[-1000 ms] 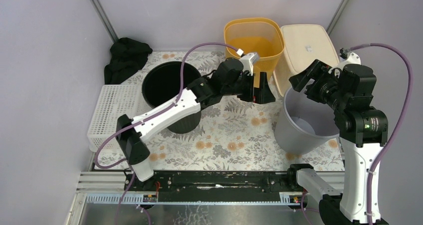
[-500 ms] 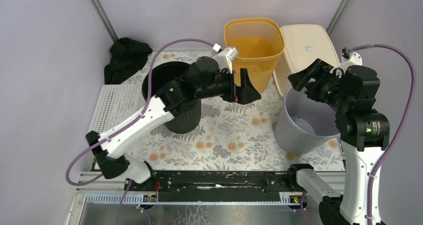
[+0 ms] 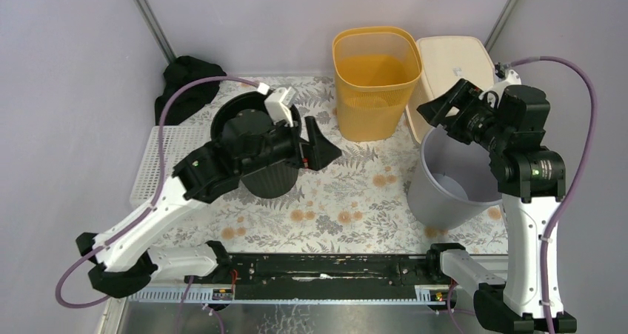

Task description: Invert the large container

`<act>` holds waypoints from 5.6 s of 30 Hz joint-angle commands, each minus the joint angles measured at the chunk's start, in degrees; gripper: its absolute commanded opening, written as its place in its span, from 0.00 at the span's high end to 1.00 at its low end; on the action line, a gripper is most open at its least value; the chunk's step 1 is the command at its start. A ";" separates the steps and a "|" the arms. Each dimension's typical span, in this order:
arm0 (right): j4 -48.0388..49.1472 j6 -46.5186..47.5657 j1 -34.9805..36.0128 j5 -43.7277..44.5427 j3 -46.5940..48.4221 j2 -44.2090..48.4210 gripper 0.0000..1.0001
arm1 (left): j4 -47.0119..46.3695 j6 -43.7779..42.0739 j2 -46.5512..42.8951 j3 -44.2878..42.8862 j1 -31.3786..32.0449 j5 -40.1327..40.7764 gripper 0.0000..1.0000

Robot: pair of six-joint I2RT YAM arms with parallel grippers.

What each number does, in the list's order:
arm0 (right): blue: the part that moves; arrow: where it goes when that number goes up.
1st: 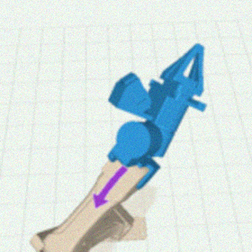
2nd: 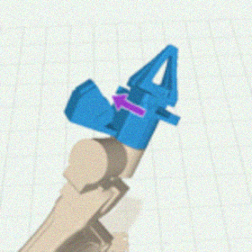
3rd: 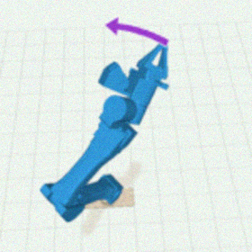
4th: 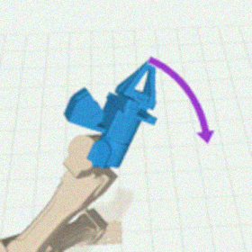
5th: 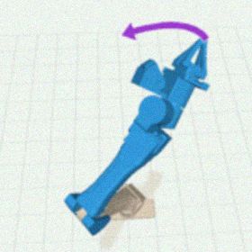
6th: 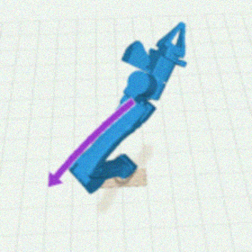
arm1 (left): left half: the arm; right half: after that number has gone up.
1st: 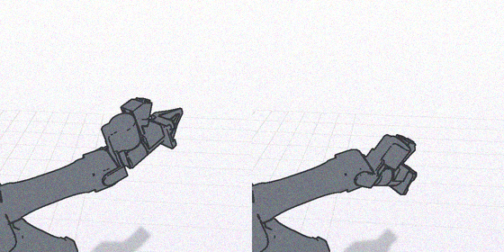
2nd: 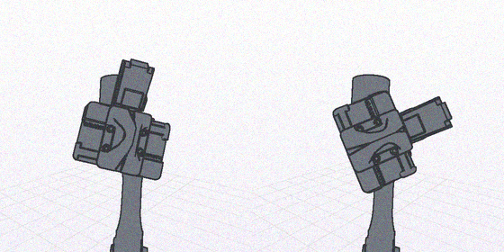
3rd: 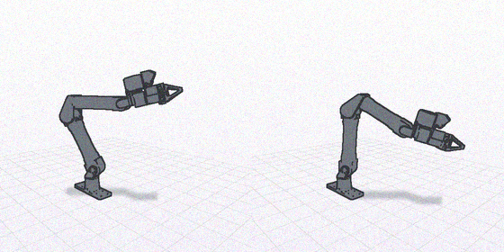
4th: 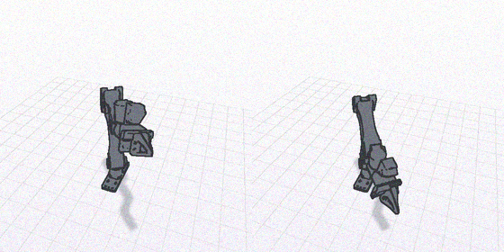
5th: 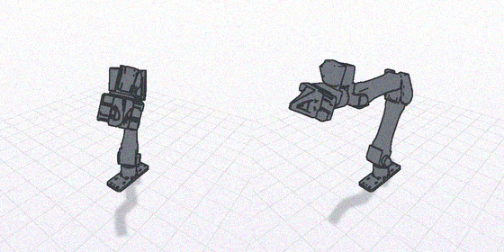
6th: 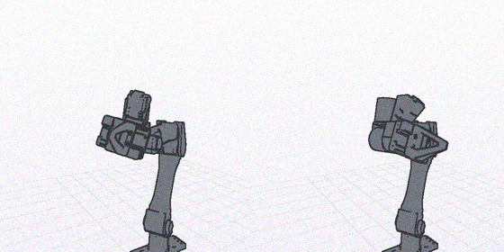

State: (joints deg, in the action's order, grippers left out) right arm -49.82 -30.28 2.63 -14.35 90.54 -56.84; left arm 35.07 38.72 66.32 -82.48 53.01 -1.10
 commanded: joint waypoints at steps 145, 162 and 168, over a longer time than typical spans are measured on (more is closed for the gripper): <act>-7.71 6.56 25.23 14.88 -1.15 -13.91 0.47 | 31.98 -0.40 6.77 -3.19 -3.20 10.53 0.78; -9.13 5.77 25.27 11.94 2.89 -14.26 0.47 | 29.08 -2.33 5.53 -8.65 -3.08 8.18 0.01; -10.19 5.65 26.13 8.38 7.08 -14.76 0.46 | 31.53 -2.61 4.93 -14.03 -3.17 13.29 0.00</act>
State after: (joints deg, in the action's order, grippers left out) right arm -59.27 -24.27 28.12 -2.24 93.08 -71.48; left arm 66.48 36.75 72.90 -92.47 49.58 7.92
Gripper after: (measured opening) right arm 0.535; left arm 0.997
